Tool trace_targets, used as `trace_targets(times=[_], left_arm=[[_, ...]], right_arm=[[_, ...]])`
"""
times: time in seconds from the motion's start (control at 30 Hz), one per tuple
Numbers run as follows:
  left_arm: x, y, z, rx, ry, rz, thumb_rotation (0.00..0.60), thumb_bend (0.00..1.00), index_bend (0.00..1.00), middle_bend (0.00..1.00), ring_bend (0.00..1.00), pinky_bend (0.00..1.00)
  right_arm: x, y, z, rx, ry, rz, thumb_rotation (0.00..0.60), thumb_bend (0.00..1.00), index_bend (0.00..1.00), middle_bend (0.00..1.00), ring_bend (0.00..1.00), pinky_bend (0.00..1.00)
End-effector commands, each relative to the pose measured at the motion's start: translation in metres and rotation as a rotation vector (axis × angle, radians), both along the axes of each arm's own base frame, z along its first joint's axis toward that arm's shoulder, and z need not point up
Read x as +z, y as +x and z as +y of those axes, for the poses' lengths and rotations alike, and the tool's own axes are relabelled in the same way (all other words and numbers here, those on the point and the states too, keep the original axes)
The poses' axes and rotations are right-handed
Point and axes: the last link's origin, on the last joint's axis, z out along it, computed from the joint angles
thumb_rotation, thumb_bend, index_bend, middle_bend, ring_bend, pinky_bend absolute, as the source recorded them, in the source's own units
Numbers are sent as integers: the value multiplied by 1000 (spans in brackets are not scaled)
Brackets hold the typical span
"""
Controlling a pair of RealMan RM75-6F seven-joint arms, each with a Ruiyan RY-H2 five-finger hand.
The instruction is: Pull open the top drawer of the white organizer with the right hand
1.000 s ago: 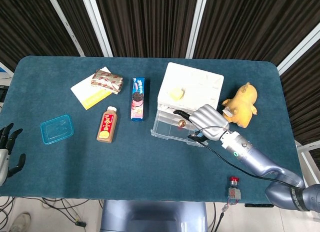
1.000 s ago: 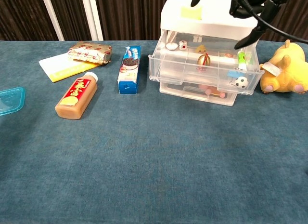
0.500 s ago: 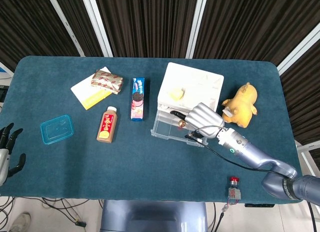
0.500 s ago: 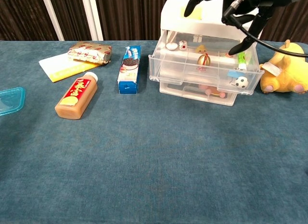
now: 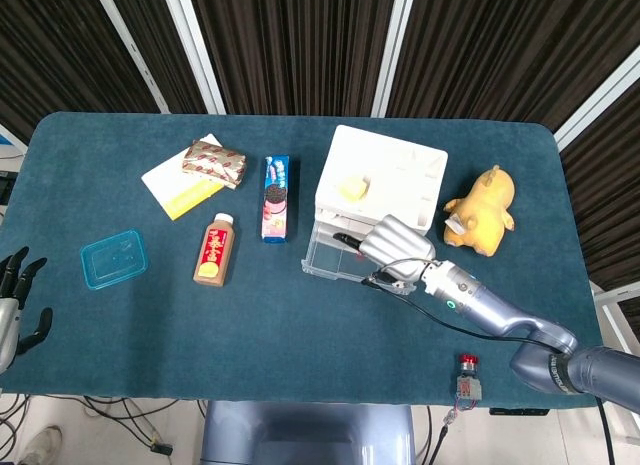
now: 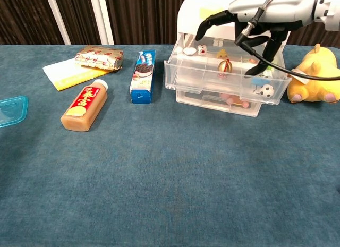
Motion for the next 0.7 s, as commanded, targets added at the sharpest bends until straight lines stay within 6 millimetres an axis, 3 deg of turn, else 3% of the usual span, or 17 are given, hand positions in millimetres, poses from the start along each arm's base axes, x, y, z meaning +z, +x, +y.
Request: trace_targets(times=[0.03, 0.7], left_arm=[[0, 0, 0, 1, 0, -1, 600, 439, 120, 0, 0, 0], [0, -1, 0, 10, -5, 7, 600, 440, 120, 0, 0, 0]], right_arm=[[0, 0, -2, -1, -5, 10, 600, 232, 186, 926, 1000, 1000], [-5, -5, -2, 23, -13, 70, 600, 233, 193, 926, 1000, 1000]])
